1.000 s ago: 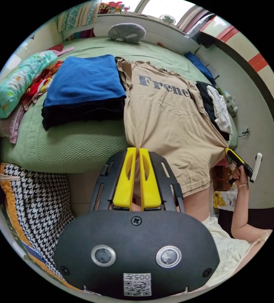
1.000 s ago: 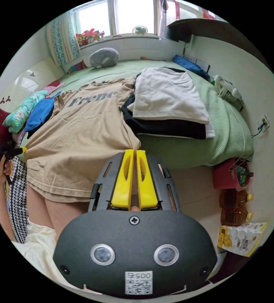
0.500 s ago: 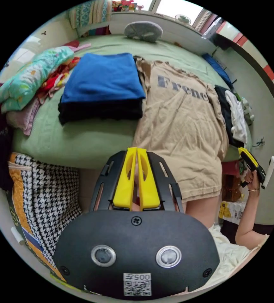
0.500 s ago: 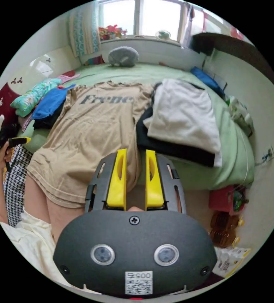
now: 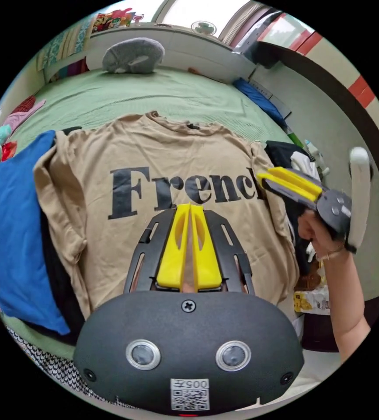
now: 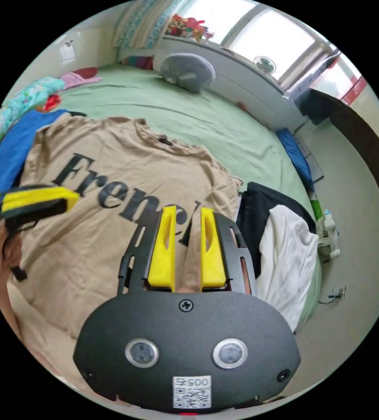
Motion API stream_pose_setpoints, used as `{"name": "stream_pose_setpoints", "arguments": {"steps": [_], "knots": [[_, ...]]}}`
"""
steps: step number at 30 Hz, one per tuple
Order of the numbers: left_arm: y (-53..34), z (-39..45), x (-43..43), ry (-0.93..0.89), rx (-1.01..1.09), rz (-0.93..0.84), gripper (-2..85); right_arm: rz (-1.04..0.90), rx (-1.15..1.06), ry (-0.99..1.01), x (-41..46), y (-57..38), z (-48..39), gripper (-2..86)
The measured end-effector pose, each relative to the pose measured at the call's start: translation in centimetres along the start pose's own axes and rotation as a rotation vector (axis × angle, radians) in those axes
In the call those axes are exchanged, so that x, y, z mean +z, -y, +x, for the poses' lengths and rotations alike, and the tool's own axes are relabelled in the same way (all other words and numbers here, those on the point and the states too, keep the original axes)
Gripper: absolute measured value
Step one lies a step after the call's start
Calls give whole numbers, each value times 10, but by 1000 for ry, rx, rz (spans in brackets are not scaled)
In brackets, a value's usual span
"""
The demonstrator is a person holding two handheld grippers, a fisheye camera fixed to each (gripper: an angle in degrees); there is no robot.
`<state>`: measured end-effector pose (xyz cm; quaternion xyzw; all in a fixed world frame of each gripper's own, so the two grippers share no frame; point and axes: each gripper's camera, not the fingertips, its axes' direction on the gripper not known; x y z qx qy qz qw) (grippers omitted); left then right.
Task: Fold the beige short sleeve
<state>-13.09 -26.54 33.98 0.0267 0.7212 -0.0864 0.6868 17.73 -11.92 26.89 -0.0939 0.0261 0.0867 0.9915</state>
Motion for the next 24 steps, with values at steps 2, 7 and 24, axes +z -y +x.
{"name": "stream_pose_setpoints", "arguments": {"steps": [2,7,24], "knots": [[1,-3,8,-25,-6,-44,-4,-77,12,-85,27,10,0,37],[15,-18,11,30,-48,26,-6,-107,61,-19,45,19,16,2],[58,-20,40,-35,-38,9,-7,33,571,261,2,-12,209,-7]]}}
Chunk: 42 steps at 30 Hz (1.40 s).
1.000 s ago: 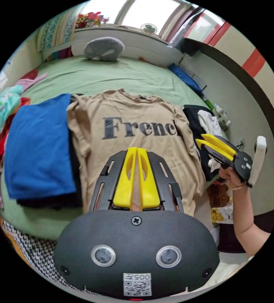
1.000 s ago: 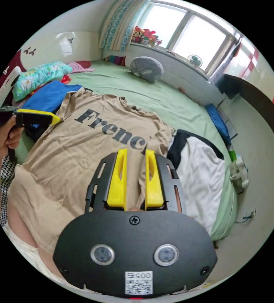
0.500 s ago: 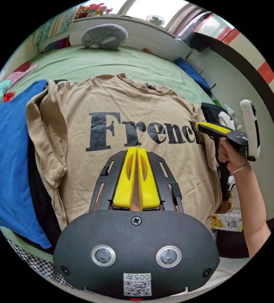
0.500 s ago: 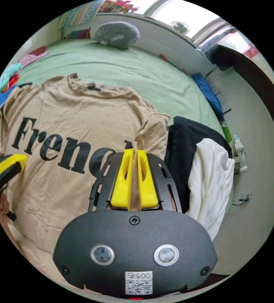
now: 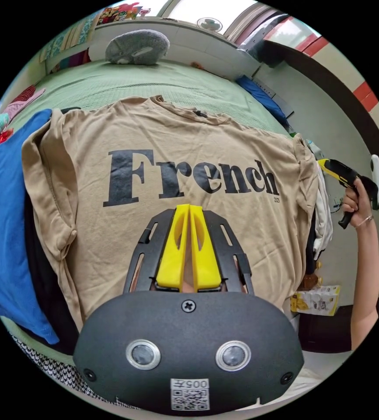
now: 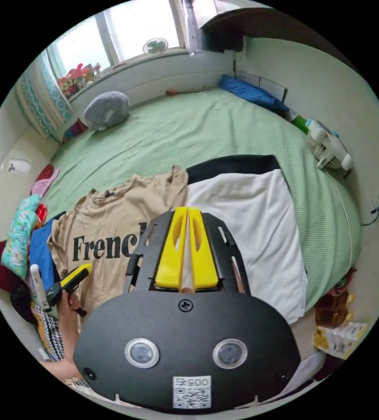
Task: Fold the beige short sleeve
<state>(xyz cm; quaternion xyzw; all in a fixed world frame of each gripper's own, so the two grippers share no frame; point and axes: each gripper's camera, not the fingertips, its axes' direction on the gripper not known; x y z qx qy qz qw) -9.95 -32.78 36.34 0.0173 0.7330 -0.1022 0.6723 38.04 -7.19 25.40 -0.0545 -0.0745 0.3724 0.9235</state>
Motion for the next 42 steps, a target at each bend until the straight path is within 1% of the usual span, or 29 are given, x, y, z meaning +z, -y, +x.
{"name": "stream_pose_setpoints", "arguments": {"steps": [2,4,5,6,8,10,12,14,16,18,19,21,23,24,26,28,30,32,34,36,39,42], "knots": [[5,-3,2,-15,-8,-7,-6,35,-29,-23,-8,-3,-7,-2],[9,-6,3,-32,-22,-14,-6,38,-137,-14,-12,-7,-31,14],[12,-8,3,-40,-26,-16,-6,29,-225,-25,-10,-12,-53,30],[14,-9,4,-45,-29,-17,-6,32,-302,-32,-6,-19,-77,48],[17,-11,4,-47,-30,-14,-6,28,-387,-43,8,-31,-110,63],[19,-11,3,-46,-24,-8,-6,-13,-430,-59,32,-38,-137,72],[22,-13,1,-47,-20,-3,-6,-58,-425,3,63,-46,-164,71],[24,-14,-2,-47,-20,15,-6,-53,-411,53,76,-50,-185,69],[27,-17,-9,-29,-24,57,-6,-32,-394,119,82,-52,-208,63],[32,-23,-26,28,-19,142,-4,-5,-394,178,86,-50,-246,63],[33,-25,-31,49,-18,160,-4,3,-413,194,87,-49,-258,63],[34,-35,-55,155,-33,211,0,34,-524,234,88,-43,-307,77],[29,-43,-76,180,-8,261,5,70,-609,255,88,-37,-342,87],[23,-51,-89,177,3,325,12,74,-645,291,90,-30,-362,95],[14,-66,-104,185,-9,396,45,44,-681,369,95,-16,-388,103],[10,-82,-110,188,-38,384,74,39,-706,426,101,-2,-414,109],[10,-93,-110,261,-79,341,91,-22,-754,437,119,18,-455,117],[11,-93,-111,299,-87,357,101,-109,-781,447,139,33,-487,119],[16,-94,-109,243,-89,329,121,-182,-788,425,162,45,-514,118],[22,-101,-102,149,-100,273,147,-282,-773,351,199,58,-543,119],[27,-108,-99,142,-100,221,153,-384,-734,337,238,69,-563,115],[27,-114,-103,135,-117,230,138,-421,-720,332,259,73,-575,106]]}}
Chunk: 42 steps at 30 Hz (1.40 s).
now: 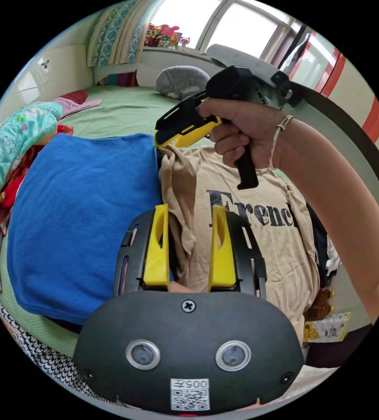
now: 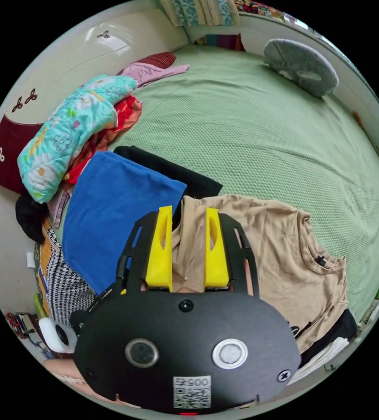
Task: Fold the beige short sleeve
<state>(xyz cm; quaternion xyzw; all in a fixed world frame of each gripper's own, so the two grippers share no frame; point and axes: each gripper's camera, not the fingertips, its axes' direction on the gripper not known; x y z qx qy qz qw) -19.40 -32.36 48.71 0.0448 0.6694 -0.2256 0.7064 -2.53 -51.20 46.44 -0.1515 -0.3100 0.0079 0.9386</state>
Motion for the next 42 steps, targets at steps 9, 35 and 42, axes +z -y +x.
{"name": "stream_pose_setpoints", "arguments": {"steps": [9,35,42], "knots": [[8,-3,9,140,33,-113,29,145,-3,-45,-7,7,0,5],[36,-36,15,-70,-32,-143,101,202,39,-39,6,-6,61,95],[43,-30,30,18,-3,-201,105,8,138,-159,57,45,45,89]]}}
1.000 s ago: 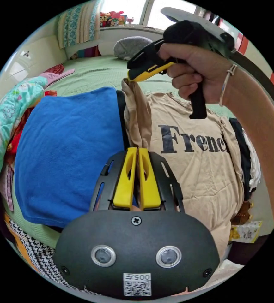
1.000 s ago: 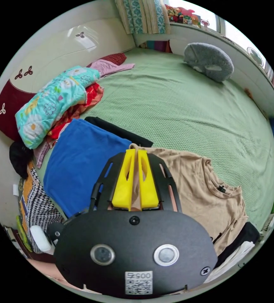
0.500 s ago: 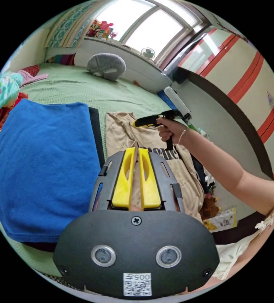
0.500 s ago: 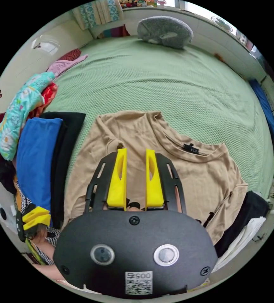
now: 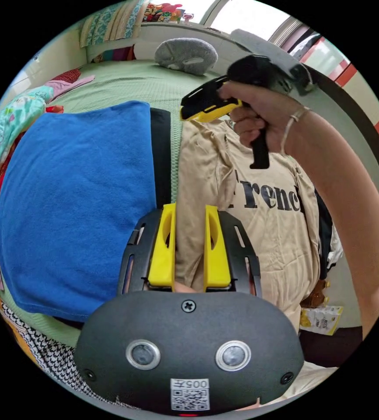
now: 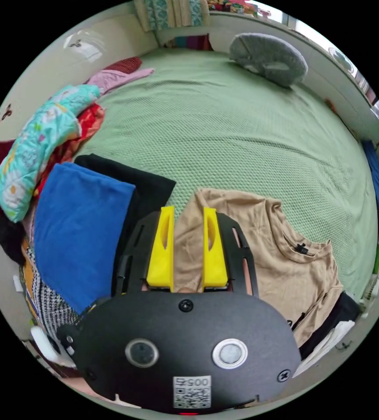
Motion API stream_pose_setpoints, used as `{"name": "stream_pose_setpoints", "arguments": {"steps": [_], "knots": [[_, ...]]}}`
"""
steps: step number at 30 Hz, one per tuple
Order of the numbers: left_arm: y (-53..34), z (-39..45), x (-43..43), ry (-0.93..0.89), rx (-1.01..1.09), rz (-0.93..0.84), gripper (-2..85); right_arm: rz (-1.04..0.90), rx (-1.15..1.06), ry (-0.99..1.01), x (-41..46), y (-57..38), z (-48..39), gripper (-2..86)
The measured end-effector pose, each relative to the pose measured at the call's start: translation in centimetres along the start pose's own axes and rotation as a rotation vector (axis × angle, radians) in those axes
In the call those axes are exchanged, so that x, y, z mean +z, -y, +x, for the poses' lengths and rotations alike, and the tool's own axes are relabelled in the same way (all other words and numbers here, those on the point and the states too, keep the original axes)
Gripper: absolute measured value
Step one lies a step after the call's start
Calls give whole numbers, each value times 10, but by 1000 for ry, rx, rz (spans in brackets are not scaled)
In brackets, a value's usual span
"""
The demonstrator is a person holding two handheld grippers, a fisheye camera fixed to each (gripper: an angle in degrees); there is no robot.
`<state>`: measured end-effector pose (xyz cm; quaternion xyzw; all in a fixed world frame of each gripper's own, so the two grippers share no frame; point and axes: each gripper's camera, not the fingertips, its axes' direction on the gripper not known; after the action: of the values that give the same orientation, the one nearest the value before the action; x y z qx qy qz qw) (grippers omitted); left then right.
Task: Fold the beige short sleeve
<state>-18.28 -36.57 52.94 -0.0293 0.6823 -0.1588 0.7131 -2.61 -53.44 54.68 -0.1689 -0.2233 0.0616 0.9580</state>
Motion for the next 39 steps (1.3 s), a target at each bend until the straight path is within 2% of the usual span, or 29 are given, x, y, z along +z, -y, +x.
{"name": "stream_pose_setpoints", "arguments": {"steps": [3,7,10,12,16,22,29,34,39], "knots": [[5,0,7,7,5,-28,103,-67,1,-29,19,8,-2,89],[13,-1,15,17,2,-68,91,-45,-5,-38,17,3,-4,77],[14,-5,14,7,-25,-69,60,-2,1,-44,11,-6,1,46],[14,-11,14,-63,-30,-74,33,81,-19,-7,-1,-19,7,-1],[16,-13,9,-81,-7,-63,22,186,-11,24,-24,-40,17,-14],[10,-9,-21,-89,1,66,16,331,37,82,-83,-63,21,-16],[-6,-13,-53,-1,-61,195,16,410,-81,56,-129,-69,-18,-16],[-14,-30,-55,21,-179,239,19,385,-103,84,-122,-54,-45,-12],[-22,-38,-51,45,-225,235,32,242,-71,183,-79,-40,-50,44]]}}
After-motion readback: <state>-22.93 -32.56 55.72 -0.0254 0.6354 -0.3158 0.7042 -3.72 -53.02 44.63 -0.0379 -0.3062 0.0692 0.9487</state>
